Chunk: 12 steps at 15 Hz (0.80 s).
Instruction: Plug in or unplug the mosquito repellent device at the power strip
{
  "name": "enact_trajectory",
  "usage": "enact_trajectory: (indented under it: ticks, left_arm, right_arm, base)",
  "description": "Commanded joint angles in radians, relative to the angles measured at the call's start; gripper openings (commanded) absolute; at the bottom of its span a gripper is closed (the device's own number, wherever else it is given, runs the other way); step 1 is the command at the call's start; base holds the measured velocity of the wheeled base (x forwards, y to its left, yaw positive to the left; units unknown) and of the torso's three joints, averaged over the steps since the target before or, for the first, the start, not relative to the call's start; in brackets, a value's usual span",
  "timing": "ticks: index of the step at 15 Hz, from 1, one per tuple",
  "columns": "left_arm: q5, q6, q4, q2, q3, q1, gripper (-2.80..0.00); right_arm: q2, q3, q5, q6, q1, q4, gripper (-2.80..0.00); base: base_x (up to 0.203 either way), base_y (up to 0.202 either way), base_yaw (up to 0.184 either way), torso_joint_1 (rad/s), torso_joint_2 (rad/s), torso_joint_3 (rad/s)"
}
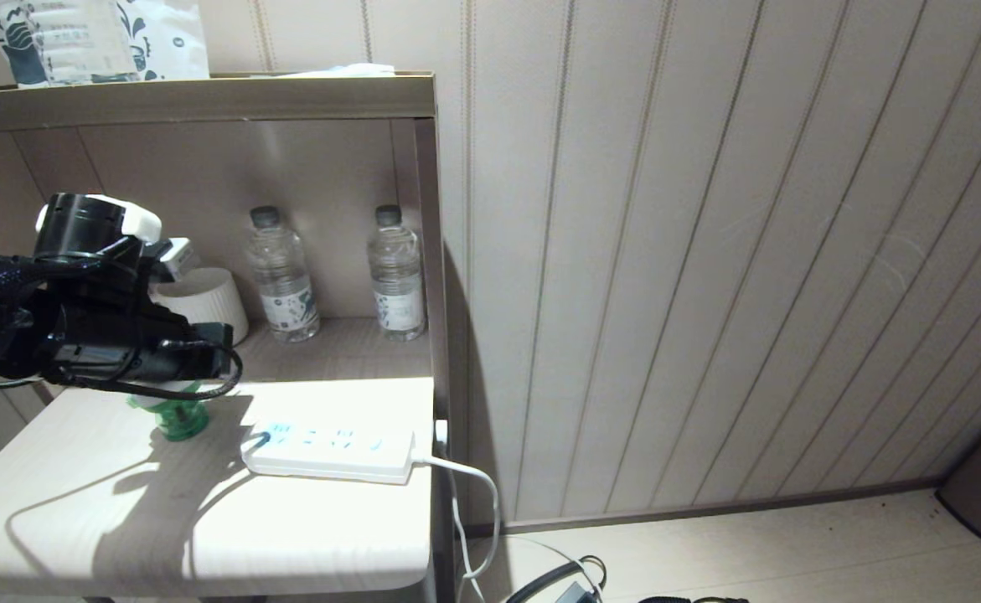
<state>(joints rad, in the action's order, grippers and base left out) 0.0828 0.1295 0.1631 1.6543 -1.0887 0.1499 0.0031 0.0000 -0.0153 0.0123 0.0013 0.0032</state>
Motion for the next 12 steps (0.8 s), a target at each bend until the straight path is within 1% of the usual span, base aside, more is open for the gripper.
enact_trajectory:
  ticks: [1, 3, 6, 12]
  left_arm:
    - [0.003, 0.008, -0.017, 0.001, 0.000, -0.004, -2.80]
    - [0.003, 0.008, -0.045, 0.009, -0.005, -0.024, -2.80]
    - [0.002, 0.007, -0.047, 0.013, -0.010, -0.047, -2.80]
    - [-0.005, 0.009, -0.047, -0.002, -0.036, -0.049, -2.80]
  right_arm:
    - [0.000, 0.000, 0.000, 0.000, 0.002, 0.000, -2.80]
    - [0.000, 0.000, 0.000, 0.000, 0.000, 0.000, -2.80]
    - [0.000, 0.000, 0.000, 0.000, 0.000, 0.000, -2.80]
    - [0.000, 0.000, 0.000, 0.000, 0.000, 0.000, -2.80]
  base:
    - [0.000, 0.000, 0.000, 0.000, 0.00, 0.000]
    - [0.000, 0.000, 0.000, 0.000, 0.00, 0.000]
    - [0.000, 0.000, 0.000, 0.000, 0.00, 0.000]
    - [0.000, 0.000, 0.000, 0.000, 0.00, 0.000]
